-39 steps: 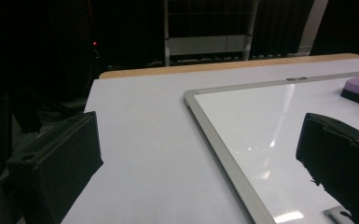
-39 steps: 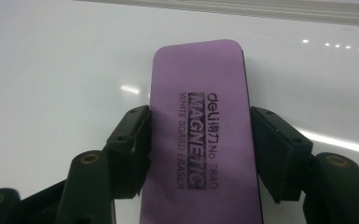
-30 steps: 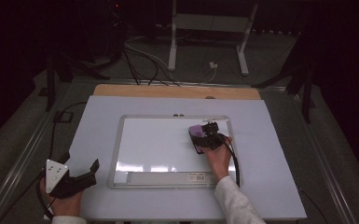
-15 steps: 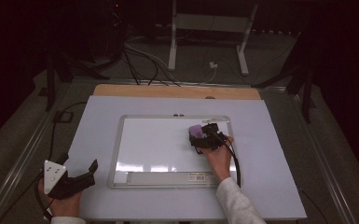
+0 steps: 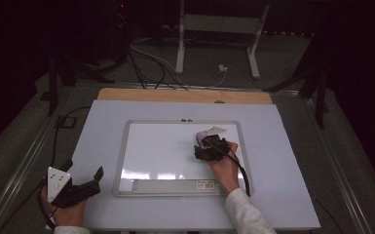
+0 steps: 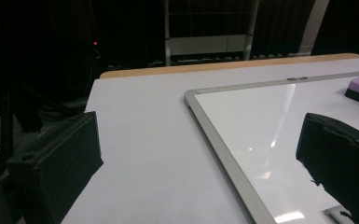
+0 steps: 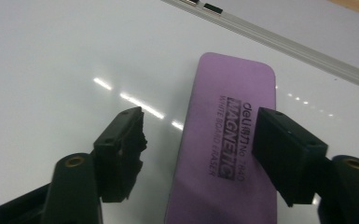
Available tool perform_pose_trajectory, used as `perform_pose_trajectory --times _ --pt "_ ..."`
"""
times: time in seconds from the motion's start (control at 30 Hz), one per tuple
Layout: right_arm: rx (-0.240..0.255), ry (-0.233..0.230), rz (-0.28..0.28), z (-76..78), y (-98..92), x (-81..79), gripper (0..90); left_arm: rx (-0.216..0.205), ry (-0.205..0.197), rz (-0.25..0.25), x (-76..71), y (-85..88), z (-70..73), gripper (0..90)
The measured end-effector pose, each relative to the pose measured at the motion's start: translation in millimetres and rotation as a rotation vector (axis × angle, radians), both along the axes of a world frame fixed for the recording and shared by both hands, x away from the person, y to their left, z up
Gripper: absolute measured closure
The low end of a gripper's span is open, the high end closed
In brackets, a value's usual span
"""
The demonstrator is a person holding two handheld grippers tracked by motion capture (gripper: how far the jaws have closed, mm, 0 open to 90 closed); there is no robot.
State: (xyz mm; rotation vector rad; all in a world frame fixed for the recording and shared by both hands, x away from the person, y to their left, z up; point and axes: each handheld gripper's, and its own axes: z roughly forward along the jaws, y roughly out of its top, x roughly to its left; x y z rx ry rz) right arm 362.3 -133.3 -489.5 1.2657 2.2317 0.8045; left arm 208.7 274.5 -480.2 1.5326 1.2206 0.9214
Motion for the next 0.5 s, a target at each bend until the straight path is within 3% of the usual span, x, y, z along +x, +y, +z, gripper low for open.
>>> perform_pose_trajectory --times 0.33,0.5 --pt "-0.048 -0.012 -0.025 -0.8 -1.5 1.8 29.7 0.000 0.002 0.000 0.1 -0.3 0.0 0.7" --pt "-0.067 -0.004 -0.054 -1.8 -8.5 5.4 32.5 0.000 0.002 0.001 0.1 -0.4 0.0 0.7"
